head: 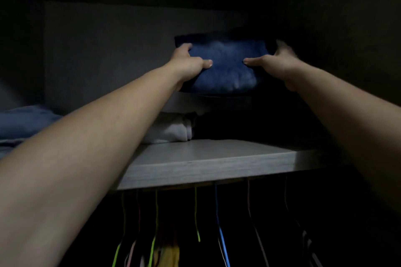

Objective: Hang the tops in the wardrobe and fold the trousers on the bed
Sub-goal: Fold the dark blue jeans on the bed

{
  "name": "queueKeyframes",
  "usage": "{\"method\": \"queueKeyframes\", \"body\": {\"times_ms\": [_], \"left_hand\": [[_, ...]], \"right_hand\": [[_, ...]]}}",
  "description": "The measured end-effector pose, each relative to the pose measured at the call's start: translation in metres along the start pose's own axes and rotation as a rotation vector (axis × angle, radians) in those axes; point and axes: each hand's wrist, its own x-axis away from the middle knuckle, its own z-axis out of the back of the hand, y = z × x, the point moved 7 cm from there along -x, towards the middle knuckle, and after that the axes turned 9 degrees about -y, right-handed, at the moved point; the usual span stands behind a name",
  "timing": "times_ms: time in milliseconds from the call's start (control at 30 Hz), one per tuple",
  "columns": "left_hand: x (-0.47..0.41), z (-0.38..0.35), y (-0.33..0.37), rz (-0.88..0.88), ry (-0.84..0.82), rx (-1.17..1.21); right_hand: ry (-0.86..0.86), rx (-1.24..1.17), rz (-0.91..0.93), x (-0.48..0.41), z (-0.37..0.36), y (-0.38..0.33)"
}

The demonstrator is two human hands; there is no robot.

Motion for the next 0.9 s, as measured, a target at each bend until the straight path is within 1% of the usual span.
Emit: {"method": "queueKeyframes", "body": {"times_ms": [67,133,167,233,267,300,333,400,467,600,667,733,767,800,833,900], "left_hand": [[-0.016,-0.015,-0.012,0.053,-0.054,0.052],[-0.023,-0.029,-0.031,0.14,-0.097,0.056],[-0.022,-0.038,-0.039,0.169,-0.142,0.021],[-0.014,-0.055,-0.043,0.165,-0.288,-0.144],[-0.011,-0.062,-0.044,0.155,-0.366,-0.22],[-0.007,-0.065,-0.044,0.148,-0.436,-0.271],[-0.002,-0.067,-0.046,0.15,-0.505,-0.292],[0.006,-0.073,-0.051,0.14,-0.592,-0.324],[0.003,-0.077,-0.053,0.085,-0.596,-0.409],[-0.002,-0.076,-0.045,-0.011,-0.565,-0.475],[-0.005,-0.076,-0.043,-0.041,-0.534,-0.512],[-0.007,-0.076,-0.041,-0.083,-0.495,-0.558],[-0.007,-0.076,-0.04,-0.1,-0.47,-0.587],[-0.007,-0.075,-0.039,-0.112,-0.442,-0.623],[-0.007,-0.075,-0.039,-0.126,-0.411,-0.653],[-0.008,-0.074,-0.038,-0.143,-0.358,-0.702]], "right_hand": [[-0.014,0.035,-0.125,-0.015,0.002,0.018],[-0.054,0.107,-0.19,-0.025,-0.004,0.04],[-0.071,0.2,-0.219,-0.029,-0.008,0.053],[-0.143,0.436,-0.266,-0.026,-0.019,0.075],[-0.177,0.489,-0.298,-0.023,-0.025,0.082],[-0.202,0.517,-0.282,-0.023,-0.028,0.083],[-0.216,0.514,-0.273,-0.026,-0.03,0.081],[-0.248,0.616,-0.297,-0.027,-0.03,0.079],[-0.322,0.719,-0.288,-0.033,-0.031,0.081],[-0.429,0.74,-0.271,-0.036,-0.03,0.069],[-0.556,0.801,-0.293,-0.034,-0.035,0.062],[-0.73,0.928,-0.36,-0.026,-0.042,0.062],[-0.791,1.02,-0.411,-0.023,-0.043,0.064],[-0.798,1.107,-0.431,-0.023,-0.043,0.065],[-0.77,1.155,-0.412,-0.026,-0.043,0.063],[-0.67,1.215,-0.279,-0.037,-0.044,0.055]]}}
